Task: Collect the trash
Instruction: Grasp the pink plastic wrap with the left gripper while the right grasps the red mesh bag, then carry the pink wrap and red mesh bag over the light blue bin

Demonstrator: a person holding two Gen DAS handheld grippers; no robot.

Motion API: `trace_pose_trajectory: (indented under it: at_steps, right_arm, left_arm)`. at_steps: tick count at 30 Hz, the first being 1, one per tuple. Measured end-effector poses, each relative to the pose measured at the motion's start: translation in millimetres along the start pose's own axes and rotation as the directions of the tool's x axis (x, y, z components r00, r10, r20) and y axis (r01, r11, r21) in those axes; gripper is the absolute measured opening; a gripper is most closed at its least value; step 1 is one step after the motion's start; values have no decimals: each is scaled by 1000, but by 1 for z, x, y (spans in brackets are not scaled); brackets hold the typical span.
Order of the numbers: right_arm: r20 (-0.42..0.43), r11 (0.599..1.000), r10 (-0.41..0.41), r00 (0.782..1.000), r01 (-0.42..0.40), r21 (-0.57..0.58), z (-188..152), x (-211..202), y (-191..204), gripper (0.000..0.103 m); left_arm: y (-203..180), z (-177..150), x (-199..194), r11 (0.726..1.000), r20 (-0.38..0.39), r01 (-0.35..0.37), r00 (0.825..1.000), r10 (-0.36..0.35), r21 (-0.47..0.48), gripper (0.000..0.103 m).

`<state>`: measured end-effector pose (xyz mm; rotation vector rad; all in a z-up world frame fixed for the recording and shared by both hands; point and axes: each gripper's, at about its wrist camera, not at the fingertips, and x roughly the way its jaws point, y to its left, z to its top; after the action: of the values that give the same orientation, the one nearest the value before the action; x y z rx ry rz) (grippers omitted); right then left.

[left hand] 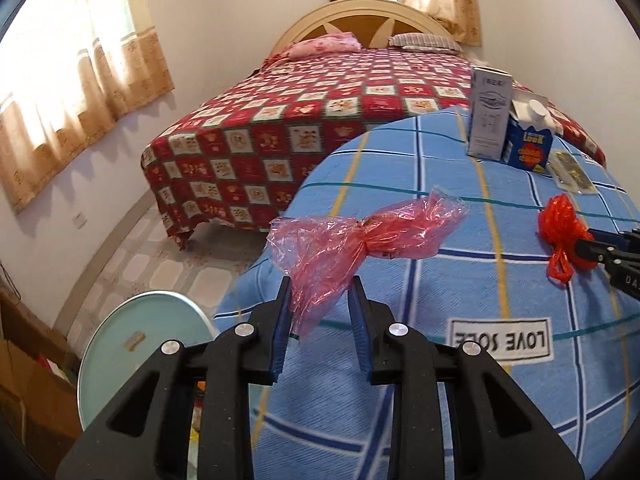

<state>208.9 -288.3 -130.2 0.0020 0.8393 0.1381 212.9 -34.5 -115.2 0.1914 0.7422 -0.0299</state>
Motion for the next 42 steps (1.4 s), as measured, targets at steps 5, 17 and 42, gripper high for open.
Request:
trace_pose_trajectory:
  at_steps: [5, 17, 42]
  right_arm:
    - [42, 1000, 13, 999, -12, -6, -7, -11, 14, 19]
    - [126, 995, 83, 989, -76, -60, -3, -35, 65, 19]
    - [118, 962, 197, 973, -168, -215, 1, -32, 163, 19]
  left_arm:
    - [13, -12, -7, 1000, -4, -10, 1000, 10, -8, 28]
    - [53, -35, -30, 998, -10, -53, 999, 53, -43, 28]
    - [116, -64, -55, 987, -25, -129, 992, 127, -99, 28]
